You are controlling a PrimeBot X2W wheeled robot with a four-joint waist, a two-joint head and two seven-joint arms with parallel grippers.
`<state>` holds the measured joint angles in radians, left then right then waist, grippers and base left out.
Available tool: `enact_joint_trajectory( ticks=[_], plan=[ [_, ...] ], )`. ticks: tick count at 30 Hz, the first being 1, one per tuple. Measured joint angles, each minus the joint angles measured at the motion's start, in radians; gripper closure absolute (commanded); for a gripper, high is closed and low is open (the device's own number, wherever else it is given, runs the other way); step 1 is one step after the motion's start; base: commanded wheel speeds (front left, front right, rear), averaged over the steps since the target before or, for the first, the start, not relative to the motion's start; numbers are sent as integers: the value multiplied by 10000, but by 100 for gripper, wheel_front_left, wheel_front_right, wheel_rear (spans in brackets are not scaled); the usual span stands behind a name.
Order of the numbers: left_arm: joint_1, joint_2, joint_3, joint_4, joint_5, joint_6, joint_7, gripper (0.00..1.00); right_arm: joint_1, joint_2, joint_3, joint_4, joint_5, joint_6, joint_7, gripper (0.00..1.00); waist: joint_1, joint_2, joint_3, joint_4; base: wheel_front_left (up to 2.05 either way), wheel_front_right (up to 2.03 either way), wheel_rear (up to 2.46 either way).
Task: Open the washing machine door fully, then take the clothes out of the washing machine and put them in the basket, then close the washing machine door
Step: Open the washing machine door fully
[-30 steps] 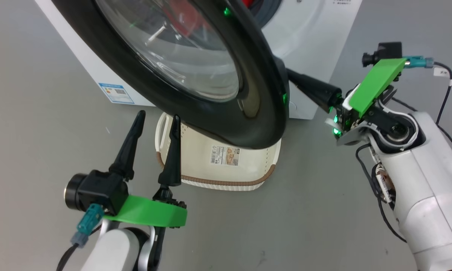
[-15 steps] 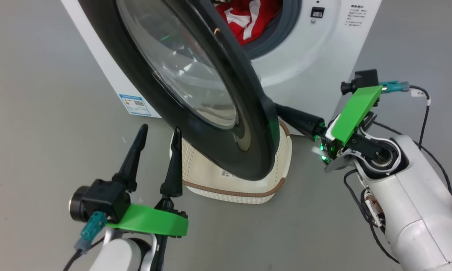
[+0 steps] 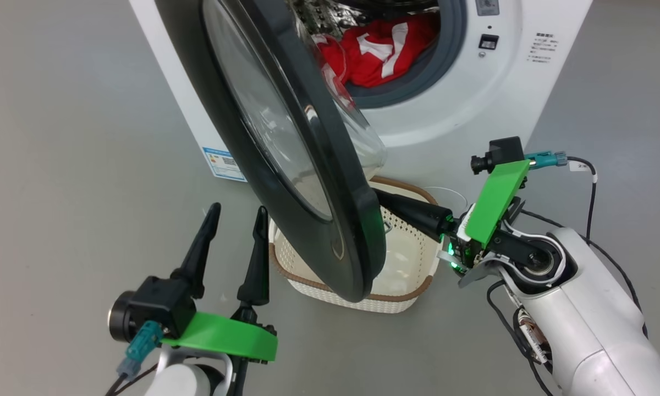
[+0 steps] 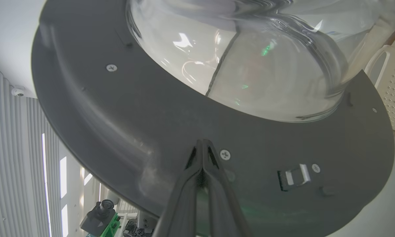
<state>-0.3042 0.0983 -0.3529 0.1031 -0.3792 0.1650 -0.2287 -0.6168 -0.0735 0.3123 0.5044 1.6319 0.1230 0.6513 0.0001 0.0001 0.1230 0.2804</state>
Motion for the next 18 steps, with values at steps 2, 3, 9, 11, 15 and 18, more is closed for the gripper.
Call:
enact_joint_trajectory(
  ticks=[2, 3, 9, 11, 15, 18],
  plan=[
    [54, 6, -35, 12, -6, 33, 58, 0, 44, -4, 113, -92, 86, 0, -15, 100, 0, 0, -44, 97, 0, 0, 0],
    [69, 6, -38, 13, -10, 33, 73, 0, 68, -4, 182, -151, 128, 0, -59, 100, -1, 0, -66, 152, 0, 0, 0],
    [204, 38, -61, 82, -46, 111, 132, 0, 270, -12, 535, -314, 309, 0, -140, 100, 0, 0, -193, 514, 0, 0, 0],
    [207, 56, -65, 111, -100, 111, 163, 0, 358, 0, 612, -360, 320, 0, -180, 100, 0, 0, -238, 645, 0, 0, 0],
    [262, 79, -92, 119, -100, 121, 174, 0, 428, -8, 757, -382, 420, 0, -267, 100, 0, -1, -311, 924, 0, 0, 0],
    [408, 94, -115, 123, -100, 123, 238, 0, 441, -12, 888, -384, 495, 0, -280, 100, 0, 0, -352, 1139, 0, 0, 0]
  ],
)
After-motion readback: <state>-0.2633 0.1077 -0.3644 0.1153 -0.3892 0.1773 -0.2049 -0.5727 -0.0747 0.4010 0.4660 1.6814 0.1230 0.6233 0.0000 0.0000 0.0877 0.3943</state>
